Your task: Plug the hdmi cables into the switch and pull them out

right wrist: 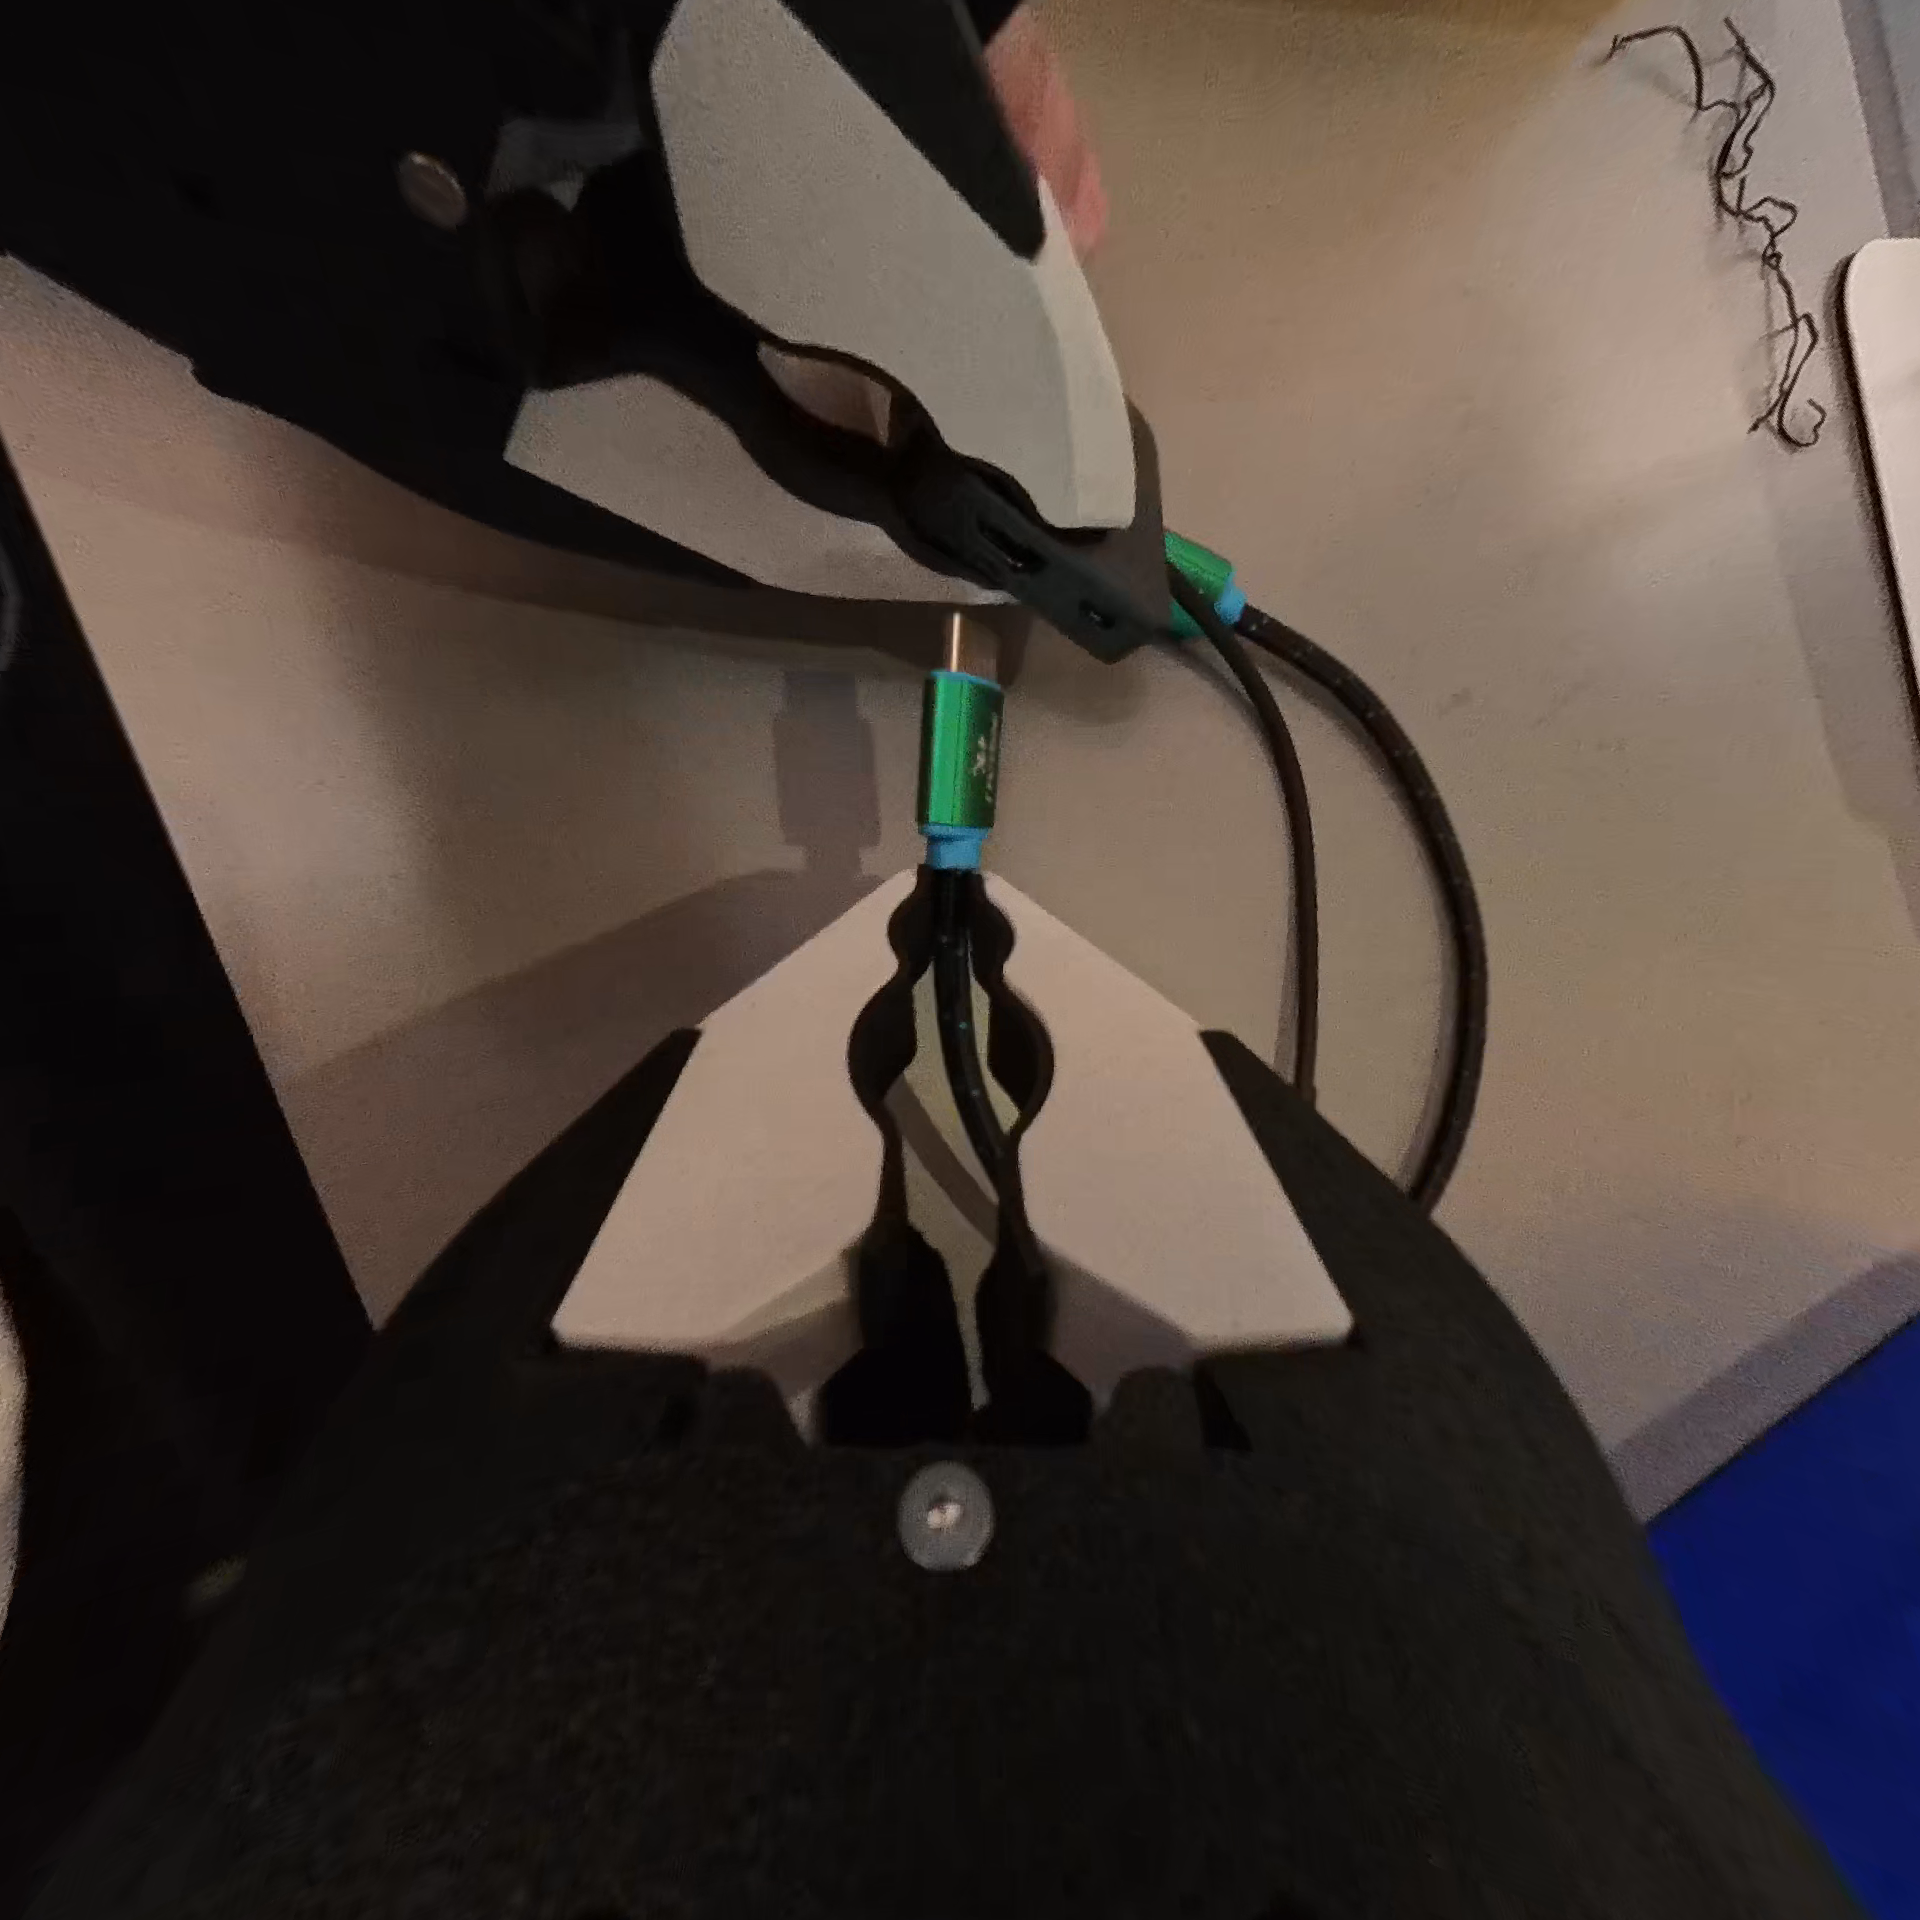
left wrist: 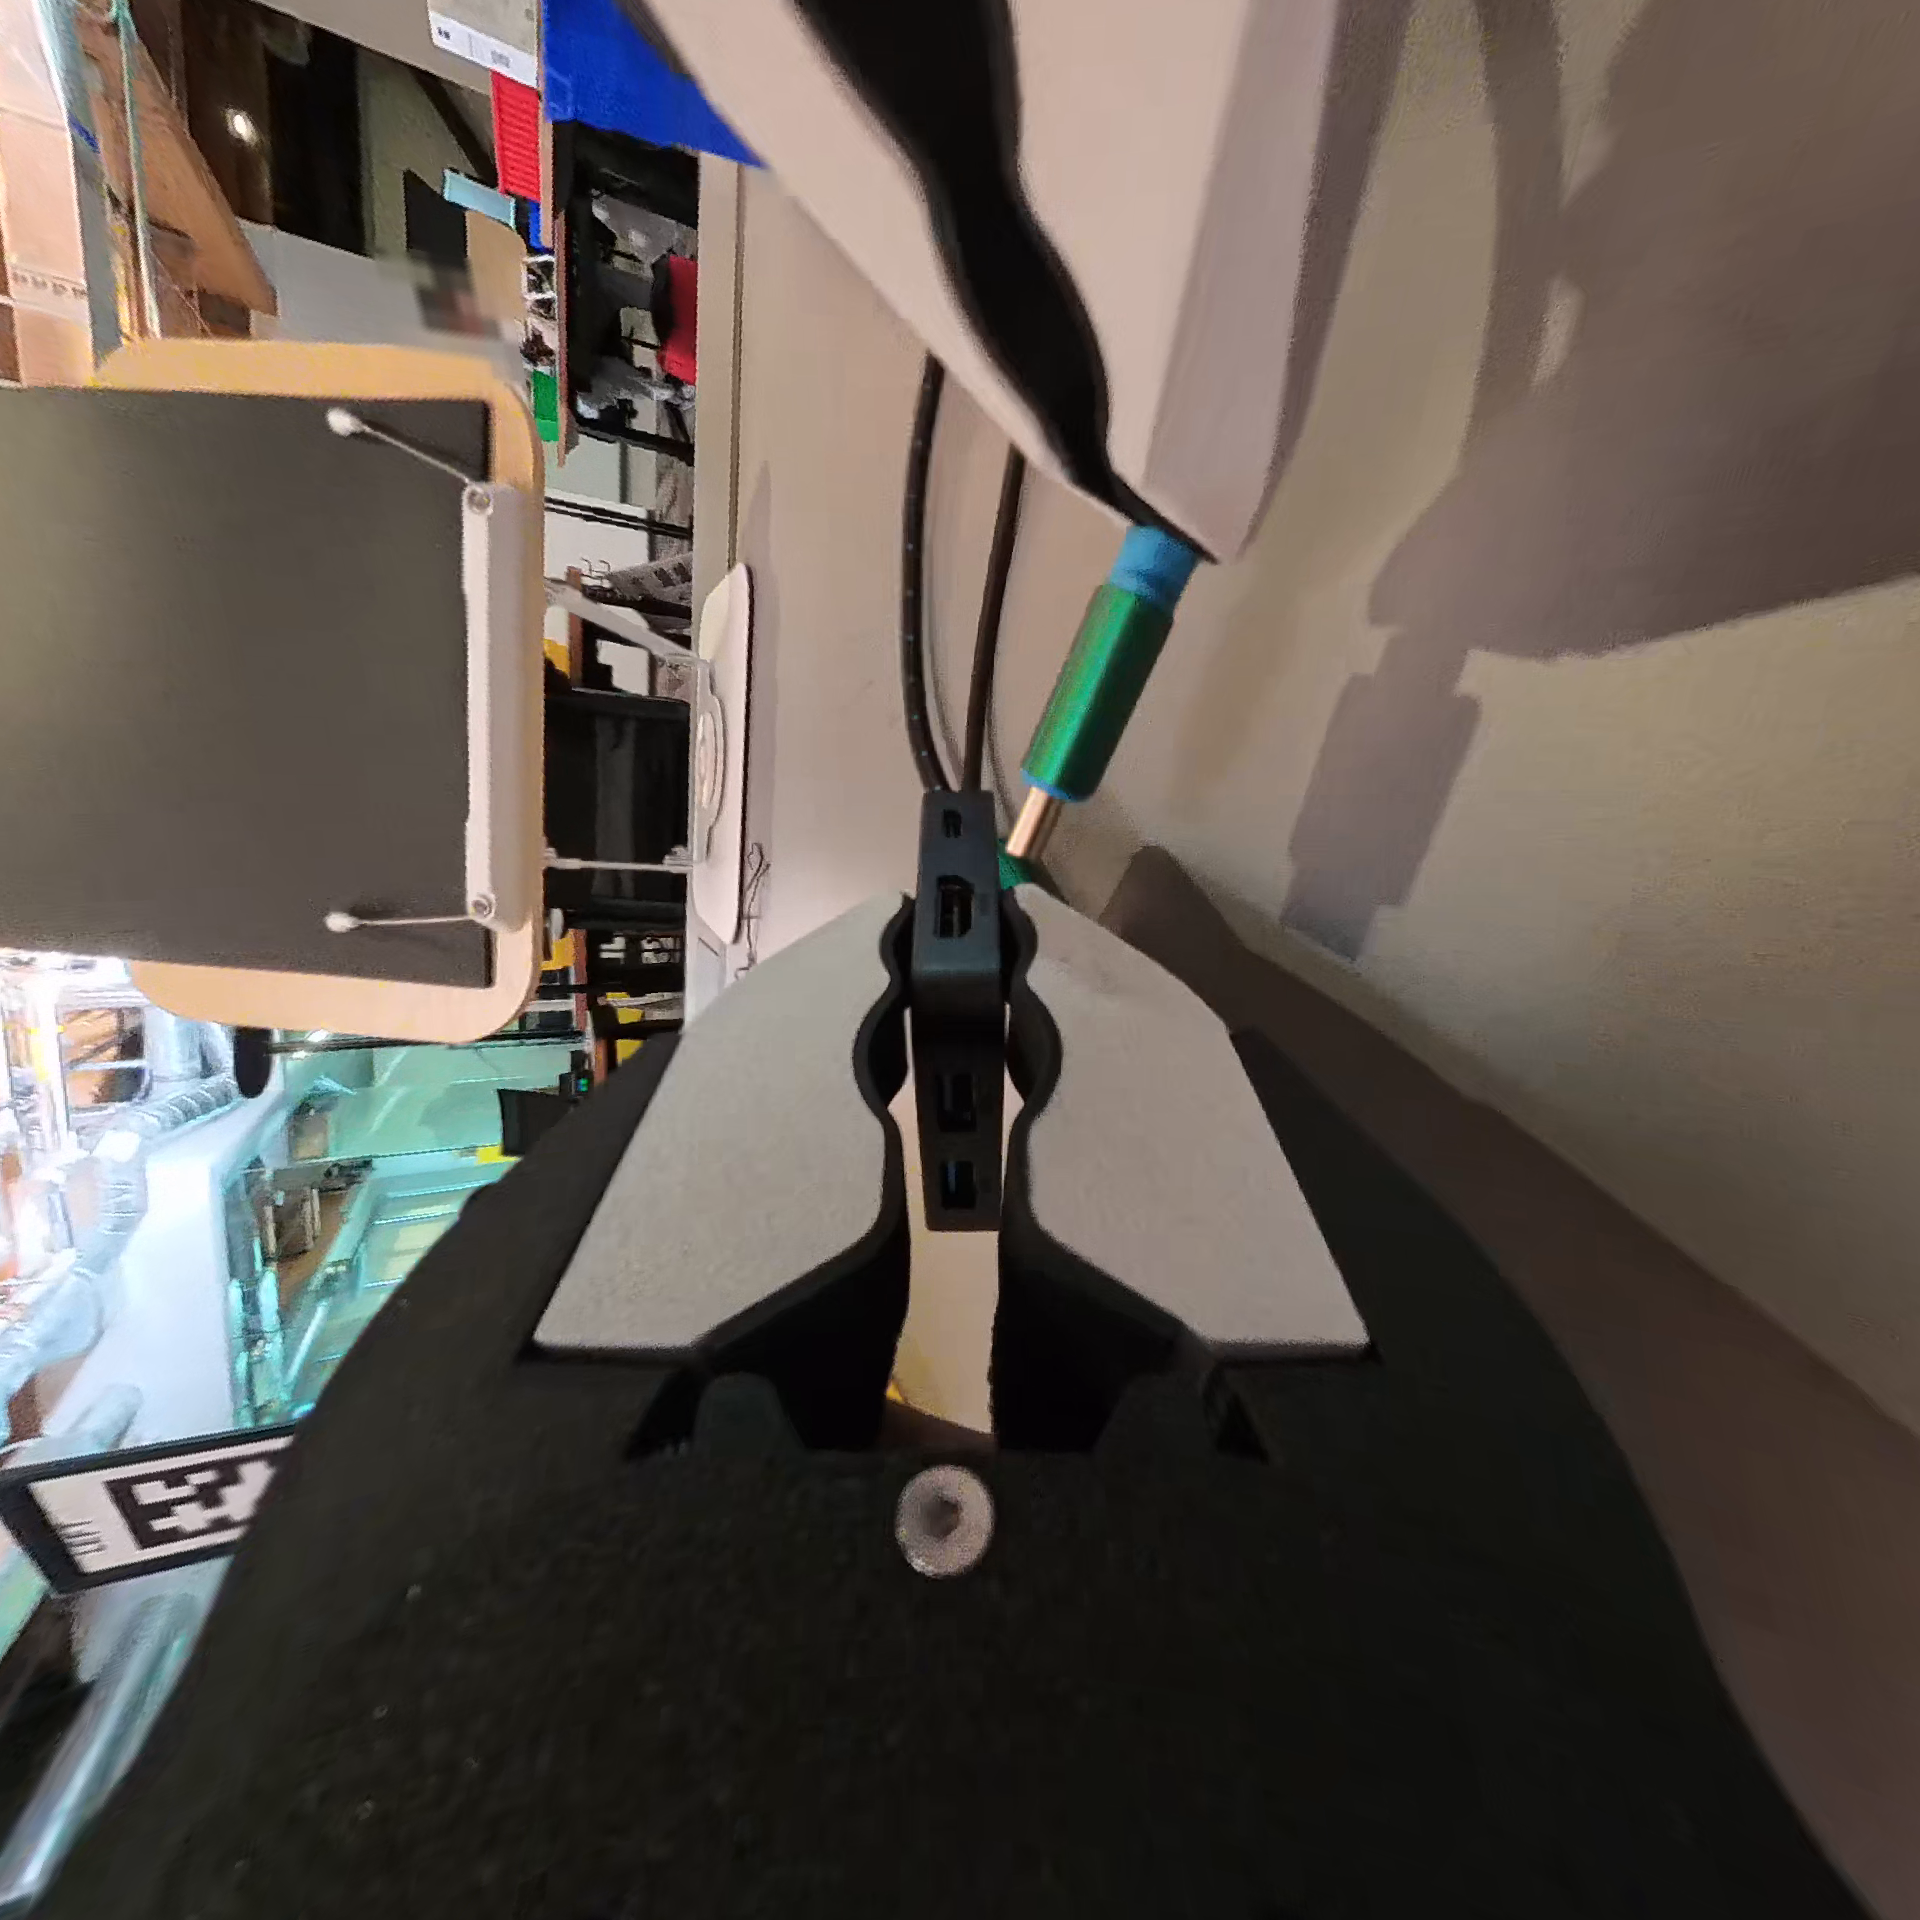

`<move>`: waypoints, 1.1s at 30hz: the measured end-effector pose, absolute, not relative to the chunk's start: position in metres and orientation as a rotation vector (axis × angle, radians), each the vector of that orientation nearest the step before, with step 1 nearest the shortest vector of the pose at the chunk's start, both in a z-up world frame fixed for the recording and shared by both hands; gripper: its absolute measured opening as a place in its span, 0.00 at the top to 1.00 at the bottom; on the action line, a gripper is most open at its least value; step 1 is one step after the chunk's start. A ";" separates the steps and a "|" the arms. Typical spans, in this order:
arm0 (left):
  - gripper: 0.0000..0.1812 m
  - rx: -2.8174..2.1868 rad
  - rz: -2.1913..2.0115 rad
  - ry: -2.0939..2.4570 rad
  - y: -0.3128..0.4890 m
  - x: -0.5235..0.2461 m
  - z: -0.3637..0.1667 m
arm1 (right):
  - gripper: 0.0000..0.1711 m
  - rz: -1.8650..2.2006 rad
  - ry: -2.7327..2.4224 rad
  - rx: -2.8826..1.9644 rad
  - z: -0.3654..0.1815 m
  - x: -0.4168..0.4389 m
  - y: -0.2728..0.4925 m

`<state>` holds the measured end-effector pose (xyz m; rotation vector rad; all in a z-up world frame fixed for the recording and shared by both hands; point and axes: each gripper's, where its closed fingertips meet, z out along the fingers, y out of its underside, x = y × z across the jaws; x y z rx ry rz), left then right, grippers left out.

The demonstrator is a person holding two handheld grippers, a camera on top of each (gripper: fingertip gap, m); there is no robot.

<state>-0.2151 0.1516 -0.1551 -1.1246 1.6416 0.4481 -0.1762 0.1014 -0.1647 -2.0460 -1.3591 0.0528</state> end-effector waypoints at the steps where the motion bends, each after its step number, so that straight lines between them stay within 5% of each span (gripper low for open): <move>1: 0.92 -1.119 0.459 1.649 0.151 -0.214 -0.156 | 0.97 0.047 -1.363 -2.054 -0.165 -0.175 0.101; 23: 0.93 -1.065 0.714 1.688 0.152 -0.204 -0.162 | 0.97 -0.204 -1.391 -2.066 -0.163 -0.167 0.108; 33: 0.92 -1.065 0.711 1.689 0.158 -0.209 -0.163 | 0.96 0.492 -1.076 -2.182 -0.176 -0.185 0.106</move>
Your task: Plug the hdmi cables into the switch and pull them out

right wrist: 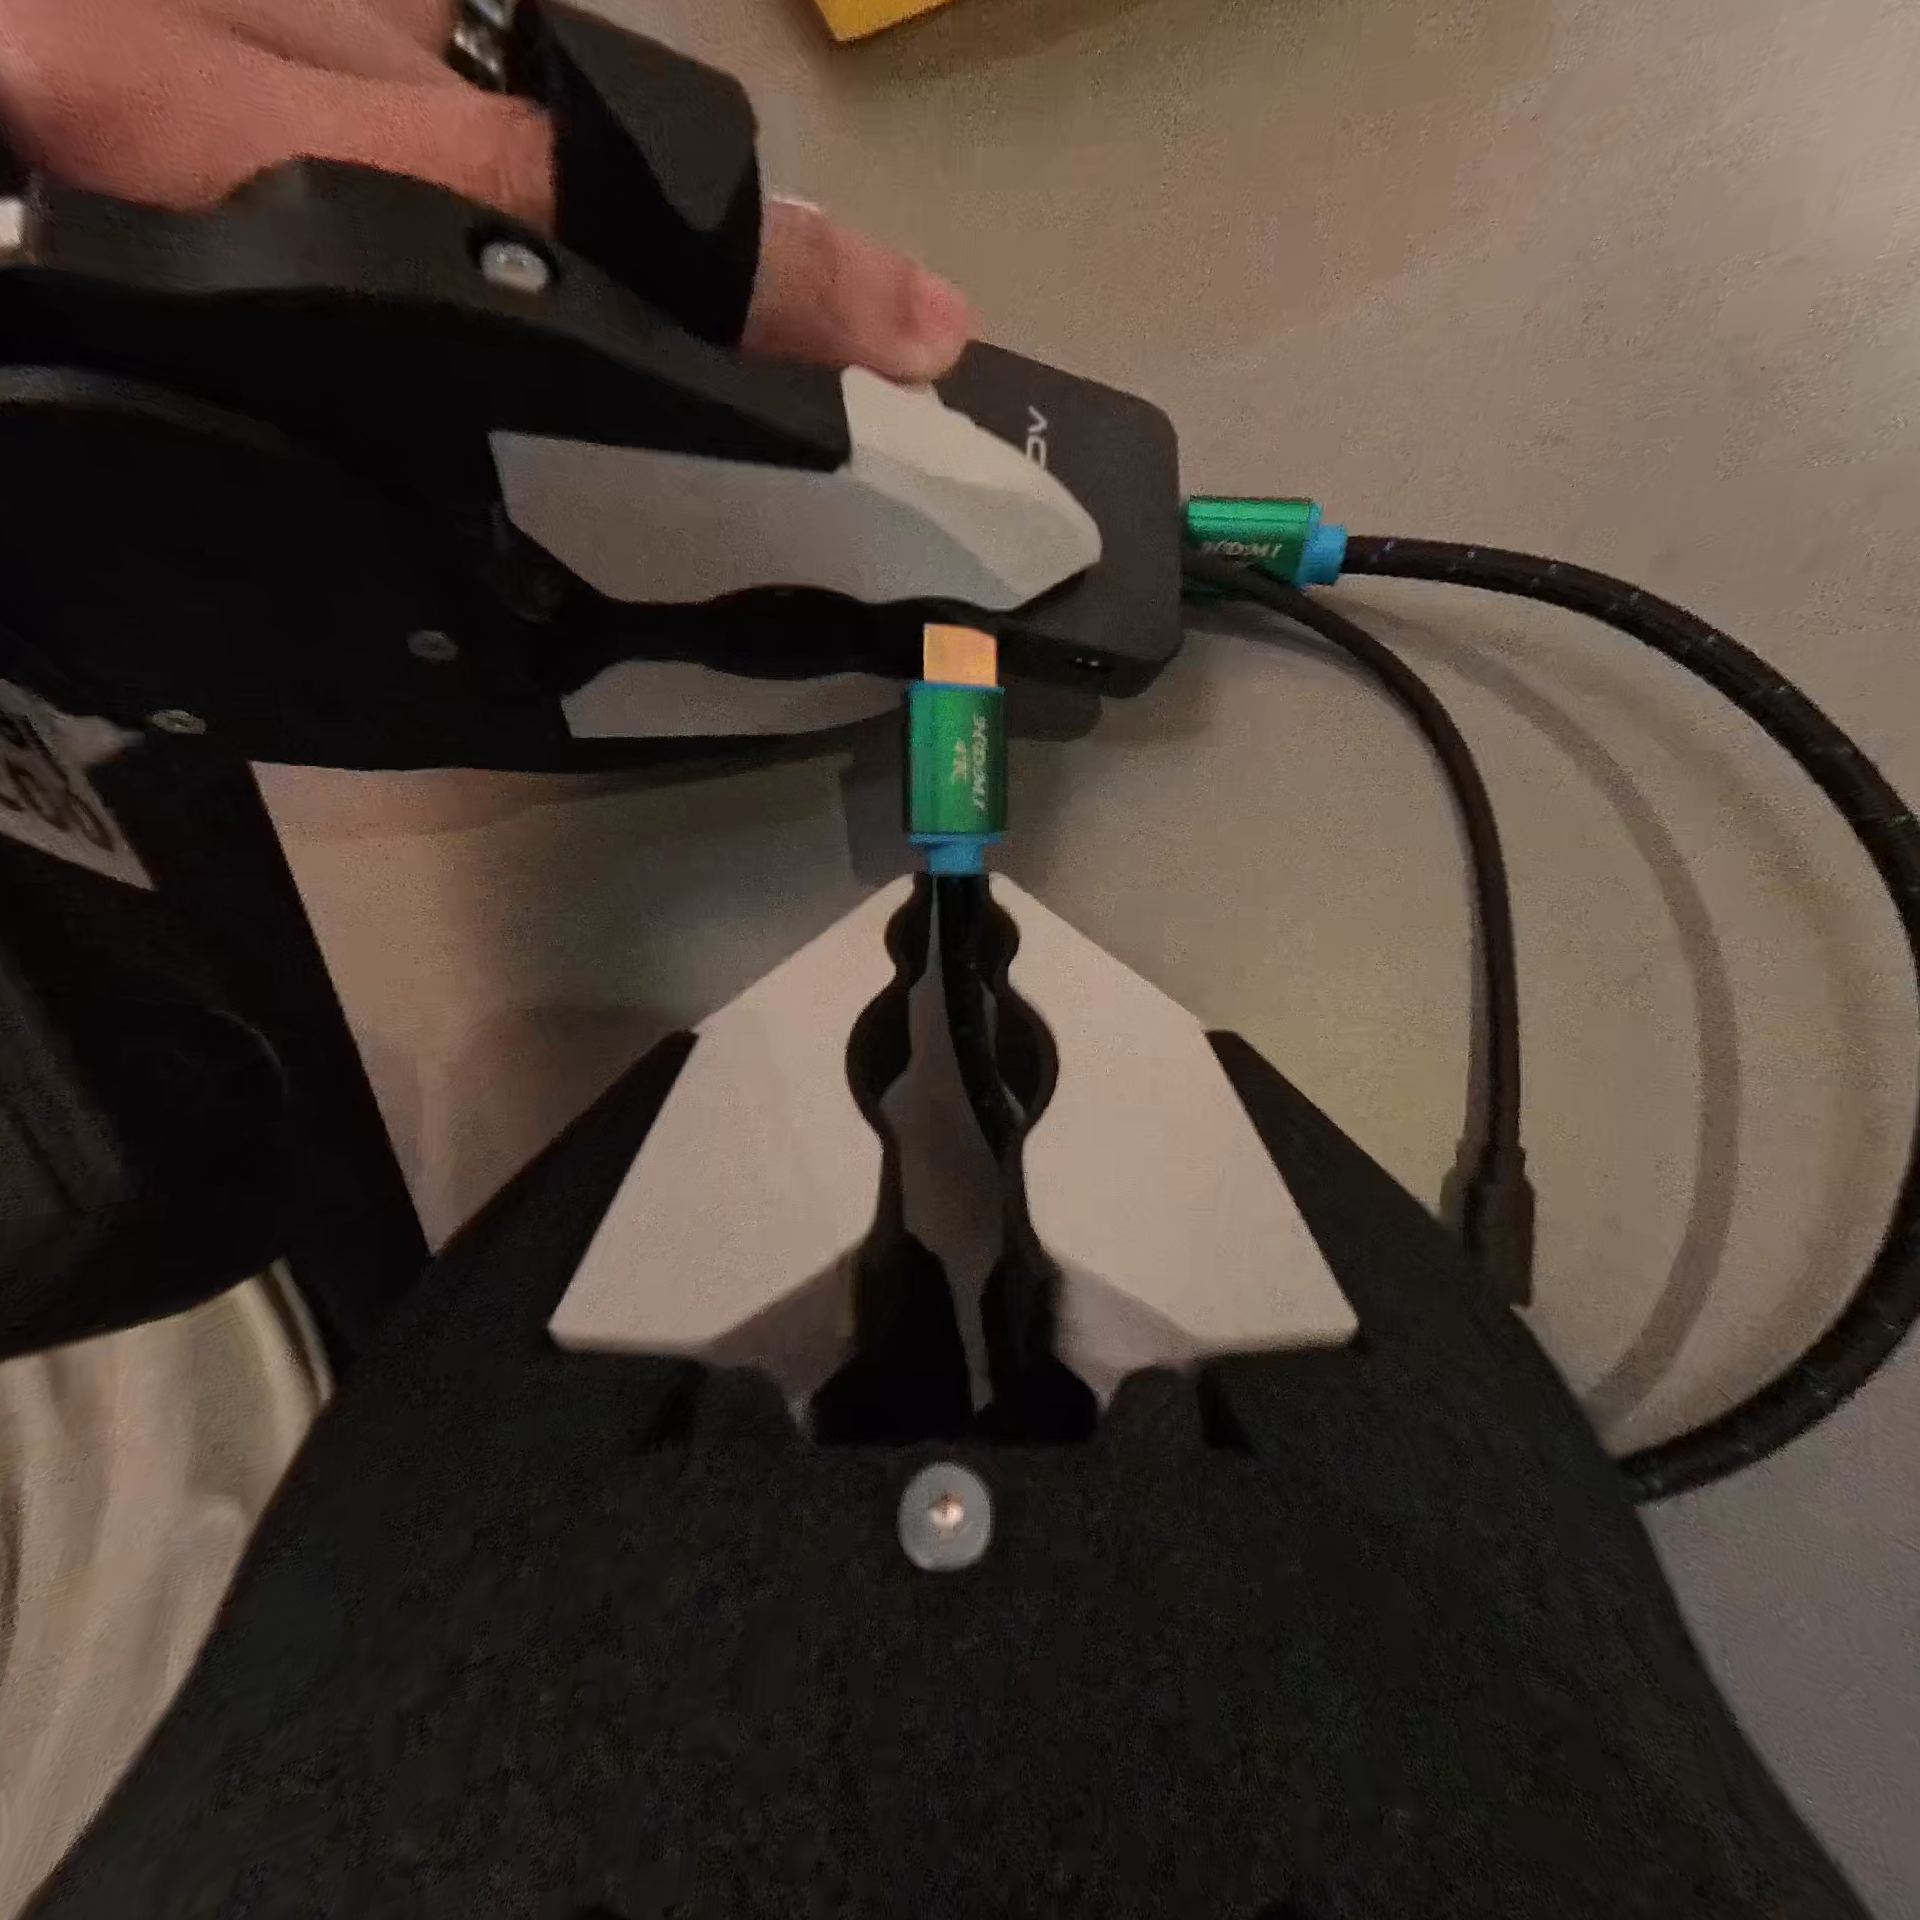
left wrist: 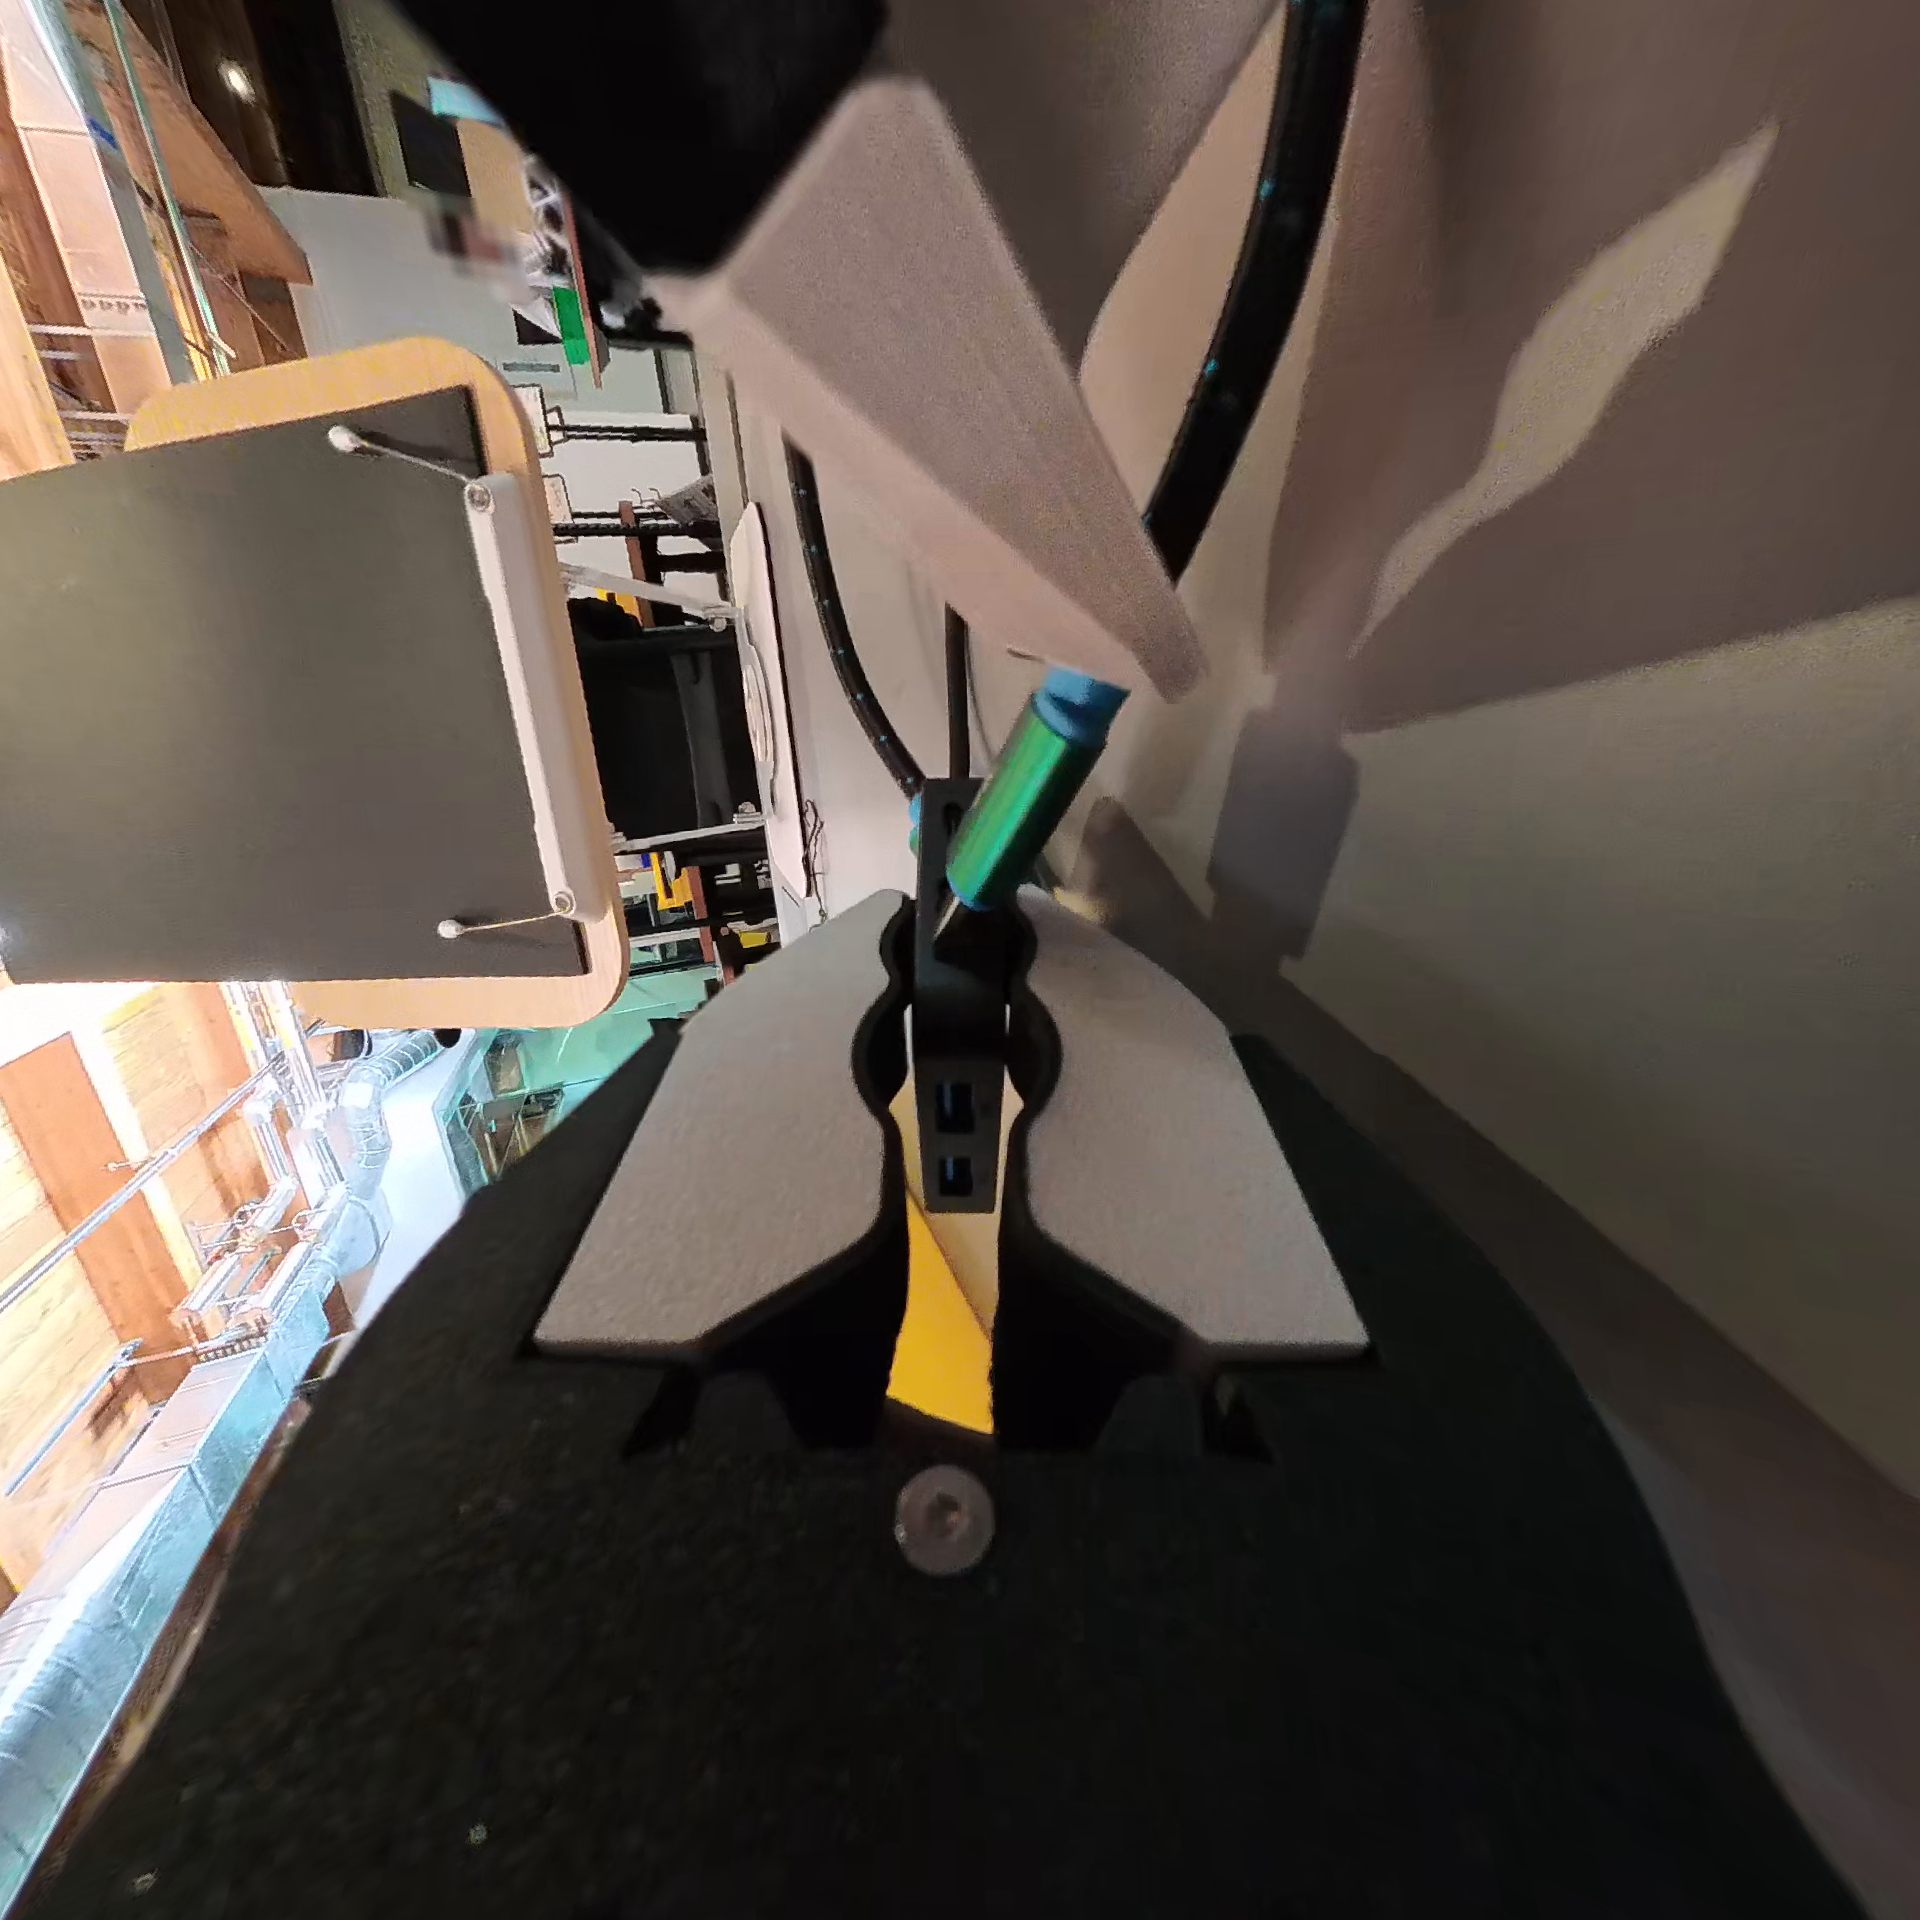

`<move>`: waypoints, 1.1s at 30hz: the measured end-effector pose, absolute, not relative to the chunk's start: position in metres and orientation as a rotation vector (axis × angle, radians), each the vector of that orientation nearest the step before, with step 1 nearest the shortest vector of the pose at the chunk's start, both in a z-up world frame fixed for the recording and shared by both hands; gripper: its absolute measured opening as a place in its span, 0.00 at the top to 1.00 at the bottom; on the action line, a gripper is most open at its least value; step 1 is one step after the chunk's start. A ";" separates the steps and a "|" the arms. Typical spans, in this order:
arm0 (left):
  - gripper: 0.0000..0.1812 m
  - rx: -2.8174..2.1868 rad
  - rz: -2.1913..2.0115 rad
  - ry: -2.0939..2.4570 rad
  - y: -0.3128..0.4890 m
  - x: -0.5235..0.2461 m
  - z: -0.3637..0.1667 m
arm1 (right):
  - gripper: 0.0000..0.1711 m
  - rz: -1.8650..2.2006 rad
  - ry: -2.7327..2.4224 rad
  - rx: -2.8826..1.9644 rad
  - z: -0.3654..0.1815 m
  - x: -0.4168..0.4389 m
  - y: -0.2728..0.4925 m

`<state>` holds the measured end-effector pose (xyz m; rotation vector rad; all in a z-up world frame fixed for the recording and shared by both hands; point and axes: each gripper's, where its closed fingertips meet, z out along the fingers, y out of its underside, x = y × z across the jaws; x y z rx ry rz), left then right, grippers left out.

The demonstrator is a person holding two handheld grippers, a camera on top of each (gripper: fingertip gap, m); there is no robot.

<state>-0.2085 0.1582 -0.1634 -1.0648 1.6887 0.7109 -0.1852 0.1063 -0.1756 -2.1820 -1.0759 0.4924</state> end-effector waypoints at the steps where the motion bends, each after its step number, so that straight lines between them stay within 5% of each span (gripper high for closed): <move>1: 0.92 -1.063 0.713 1.689 0.159 -0.209 -0.163 | 0.94 0.563 -1.054 -2.178 -0.175 -0.187 0.105; 5: 0.92 -1.062 0.724 1.691 0.160 -0.211 -0.164 | 0.85 0.813 -0.992 -2.161 -0.173 -0.194 0.102; 14: 0.93 -1.055 0.746 1.696 0.163 -0.214 -0.165 | 0.85 0.896 -0.949 -2.147 -0.173 -0.195 0.108; 27: 0.93 -1.053 0.716 1.702 0.160 -0.213 -0.166 | 0.89 0.688 -1.018 -2.119 -0.173 -0.196 0.119; 33: 0.93 -1.039 0.736 1.707 0.159 -0.211 -0.165 | 0.90 0.260 -1.192 -2.120 -0.180 -0.185 0.123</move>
